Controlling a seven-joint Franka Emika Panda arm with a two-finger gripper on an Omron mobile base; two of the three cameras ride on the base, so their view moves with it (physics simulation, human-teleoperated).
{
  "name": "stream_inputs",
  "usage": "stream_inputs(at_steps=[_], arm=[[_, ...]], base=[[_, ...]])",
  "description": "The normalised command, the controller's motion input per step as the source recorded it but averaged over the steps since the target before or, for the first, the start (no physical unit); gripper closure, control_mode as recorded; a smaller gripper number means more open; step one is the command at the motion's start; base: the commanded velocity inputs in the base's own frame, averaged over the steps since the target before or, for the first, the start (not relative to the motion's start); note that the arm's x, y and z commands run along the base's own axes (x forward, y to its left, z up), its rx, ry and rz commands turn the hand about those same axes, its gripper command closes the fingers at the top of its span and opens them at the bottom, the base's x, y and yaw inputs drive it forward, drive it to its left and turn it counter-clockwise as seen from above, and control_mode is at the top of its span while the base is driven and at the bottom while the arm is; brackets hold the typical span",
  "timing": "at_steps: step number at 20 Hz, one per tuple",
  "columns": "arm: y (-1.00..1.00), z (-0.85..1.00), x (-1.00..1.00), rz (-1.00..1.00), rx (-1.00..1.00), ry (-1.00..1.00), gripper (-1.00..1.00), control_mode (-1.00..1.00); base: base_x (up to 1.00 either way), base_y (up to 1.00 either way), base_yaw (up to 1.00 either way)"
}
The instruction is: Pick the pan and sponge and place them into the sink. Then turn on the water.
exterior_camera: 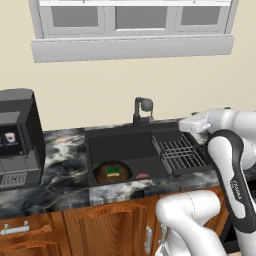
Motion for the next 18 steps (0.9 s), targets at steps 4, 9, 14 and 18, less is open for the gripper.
stream_inputs(at_steps=[4,9,14,18], arm=[[-0.39,0.0,-0.1,0.1,-0.01,-0.17,-1.0,-1.0],[-0.35,0.0,-0.01,0.1,-0.02,-0.16,-1.0,-1.0],[-0.35,-0.12,0.03,0.09,0.0,-0.07,-1.0,-1.0],[-0.25,-0.22,0.34,0.06,0.01,0.01,-1.0,-1.0]], base=[[0.0,0.0,0.0],[0.0,0.0,0.0],[0.0,0.0,0.0],[0.0,0.0,0.0]])
